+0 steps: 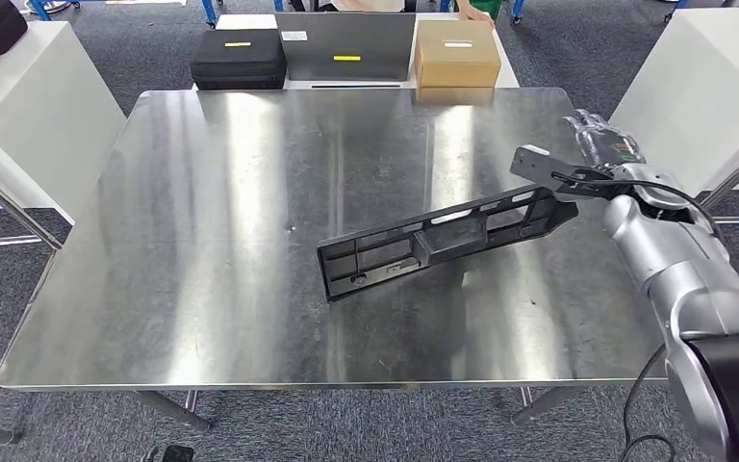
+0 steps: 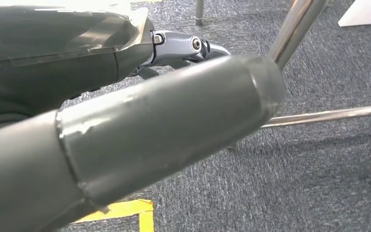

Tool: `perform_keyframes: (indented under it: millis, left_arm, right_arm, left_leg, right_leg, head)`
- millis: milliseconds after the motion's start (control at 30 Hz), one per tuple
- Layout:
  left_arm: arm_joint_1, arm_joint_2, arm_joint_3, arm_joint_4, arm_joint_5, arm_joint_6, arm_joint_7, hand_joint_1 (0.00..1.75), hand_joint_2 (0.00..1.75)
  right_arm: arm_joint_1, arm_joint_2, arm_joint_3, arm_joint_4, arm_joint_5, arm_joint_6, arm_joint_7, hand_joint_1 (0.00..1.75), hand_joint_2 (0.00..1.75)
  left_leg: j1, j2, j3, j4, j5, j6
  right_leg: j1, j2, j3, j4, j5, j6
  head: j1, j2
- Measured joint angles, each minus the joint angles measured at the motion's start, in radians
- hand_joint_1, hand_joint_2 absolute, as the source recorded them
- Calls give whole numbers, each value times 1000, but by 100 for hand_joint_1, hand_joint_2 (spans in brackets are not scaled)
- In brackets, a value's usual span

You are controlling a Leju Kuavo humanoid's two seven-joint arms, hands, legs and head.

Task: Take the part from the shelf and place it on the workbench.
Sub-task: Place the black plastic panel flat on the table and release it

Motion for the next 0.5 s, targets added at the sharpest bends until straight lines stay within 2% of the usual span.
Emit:
perform_keyframes:
  millis: [333, 500]
  left_arm:
    - [1, 3, 23, 0, 4, -6, -13, 0, 0]
    - [1, 3, 26, 0, 4, -7, -15, 0, 0]
  right_arm:
    - [-38, -94, 3, -53, -47, 94, -22, 0, 175]
    - [-37, -118, 3, -64, -55, 100, -26, 0, 175]
  left_leg:
    - [0, 0, 0, 0, -1, 1]
    - [0, 1, 0, 0, -1, 1]
  right_leg:
    - [0, 0, 0, 0, 0, 0]
    - [0, 1, 0, 0, 0, 0]
  head:
    - [0, 0]
    - [0, 0]
